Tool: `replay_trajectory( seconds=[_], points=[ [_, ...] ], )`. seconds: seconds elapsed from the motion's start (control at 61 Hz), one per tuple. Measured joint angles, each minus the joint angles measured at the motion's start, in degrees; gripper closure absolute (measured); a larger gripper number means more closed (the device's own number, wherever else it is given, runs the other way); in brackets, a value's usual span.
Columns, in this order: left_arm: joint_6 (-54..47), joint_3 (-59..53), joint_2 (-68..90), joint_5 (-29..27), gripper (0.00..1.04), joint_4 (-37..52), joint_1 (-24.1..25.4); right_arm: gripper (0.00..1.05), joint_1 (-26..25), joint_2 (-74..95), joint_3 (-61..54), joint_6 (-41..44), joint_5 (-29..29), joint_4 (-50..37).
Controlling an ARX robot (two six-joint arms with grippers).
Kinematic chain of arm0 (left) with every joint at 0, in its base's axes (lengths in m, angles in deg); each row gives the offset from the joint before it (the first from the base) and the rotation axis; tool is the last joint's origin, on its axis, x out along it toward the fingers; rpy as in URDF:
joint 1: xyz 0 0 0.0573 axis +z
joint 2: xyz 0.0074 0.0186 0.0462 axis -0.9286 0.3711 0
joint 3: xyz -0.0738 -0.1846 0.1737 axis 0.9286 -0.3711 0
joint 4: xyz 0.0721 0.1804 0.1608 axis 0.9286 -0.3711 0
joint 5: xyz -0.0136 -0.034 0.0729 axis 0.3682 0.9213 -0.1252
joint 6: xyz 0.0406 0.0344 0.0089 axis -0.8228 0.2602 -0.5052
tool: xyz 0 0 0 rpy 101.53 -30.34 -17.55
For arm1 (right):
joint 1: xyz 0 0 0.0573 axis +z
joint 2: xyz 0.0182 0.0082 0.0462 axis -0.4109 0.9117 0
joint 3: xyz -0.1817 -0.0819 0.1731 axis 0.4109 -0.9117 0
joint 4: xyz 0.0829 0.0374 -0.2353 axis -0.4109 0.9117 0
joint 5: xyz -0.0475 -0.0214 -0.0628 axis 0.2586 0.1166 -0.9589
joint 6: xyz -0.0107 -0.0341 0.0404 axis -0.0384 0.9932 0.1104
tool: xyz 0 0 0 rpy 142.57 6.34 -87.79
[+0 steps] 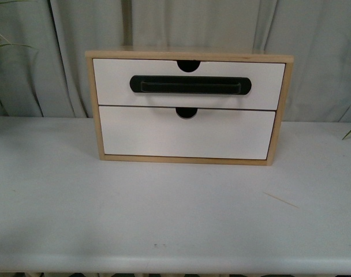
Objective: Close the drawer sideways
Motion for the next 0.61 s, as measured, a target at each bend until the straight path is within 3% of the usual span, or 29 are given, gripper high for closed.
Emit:
replay_trajectory(
  seconds=[0.066,0.18,0.295,0.443,0.557,0.607],
  points=[
    [-7.9,-3.5,-1.5,4.5,0.26,7.4,1.6,0.30,-2.2,-2.0,-2.0,-7.9,2.8,-0.2],
    [-19.1,-6.5,-5.1,7.5,0.46,9.5,4.3,0.51,-6.9,-5.7,-5.4,-16.8,6.9,-0.2],
    [-23.4,-9.4,-9.0,10.3,0.75,8.4,7.3,0.78,-11.3,-9.0,-8.5,-19.8,11.2,0.0],
    [-24.3,-11.1,-12.5,12.2,1.00,6.7,9.3,1.04,-14.6,-11.8,-10.7,-20.4,14.4,0.5],
    [-24.8,-12.2,-15.4,18.3,1.01,4.9,14.2,1.03,-16.5,-13.5,-12.1,-20.6,16.1,1.0],
    [-24.8,-12.6,-16.4,18.2,1.01,4.2,15.5,1.03,-19.3,-14.4,-12.5,-20.7,20.6,1.6]
  ],
)
